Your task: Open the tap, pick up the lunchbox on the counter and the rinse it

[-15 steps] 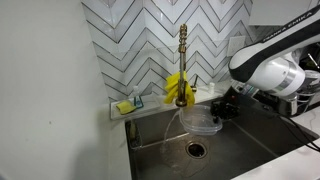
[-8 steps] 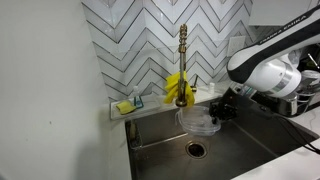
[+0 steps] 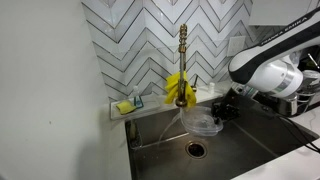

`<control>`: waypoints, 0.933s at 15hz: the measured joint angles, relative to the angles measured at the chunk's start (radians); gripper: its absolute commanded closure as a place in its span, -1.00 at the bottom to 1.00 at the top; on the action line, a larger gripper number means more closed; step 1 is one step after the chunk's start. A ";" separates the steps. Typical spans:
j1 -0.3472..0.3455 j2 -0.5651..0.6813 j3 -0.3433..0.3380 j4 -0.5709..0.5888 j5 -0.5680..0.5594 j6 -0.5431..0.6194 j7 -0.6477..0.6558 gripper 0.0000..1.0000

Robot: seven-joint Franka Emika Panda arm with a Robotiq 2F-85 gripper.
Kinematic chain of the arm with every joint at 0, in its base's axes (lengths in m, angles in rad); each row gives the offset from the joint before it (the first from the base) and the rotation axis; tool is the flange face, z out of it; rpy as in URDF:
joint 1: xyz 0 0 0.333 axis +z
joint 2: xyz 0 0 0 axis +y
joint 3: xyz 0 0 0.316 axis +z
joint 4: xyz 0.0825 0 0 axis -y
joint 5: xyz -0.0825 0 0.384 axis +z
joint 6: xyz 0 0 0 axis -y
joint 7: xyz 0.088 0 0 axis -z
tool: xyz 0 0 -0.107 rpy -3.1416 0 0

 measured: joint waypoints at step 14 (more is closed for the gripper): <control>-0.067 -0.202 -0.084 -0.021 -0.595 -0.260 0.091 0.96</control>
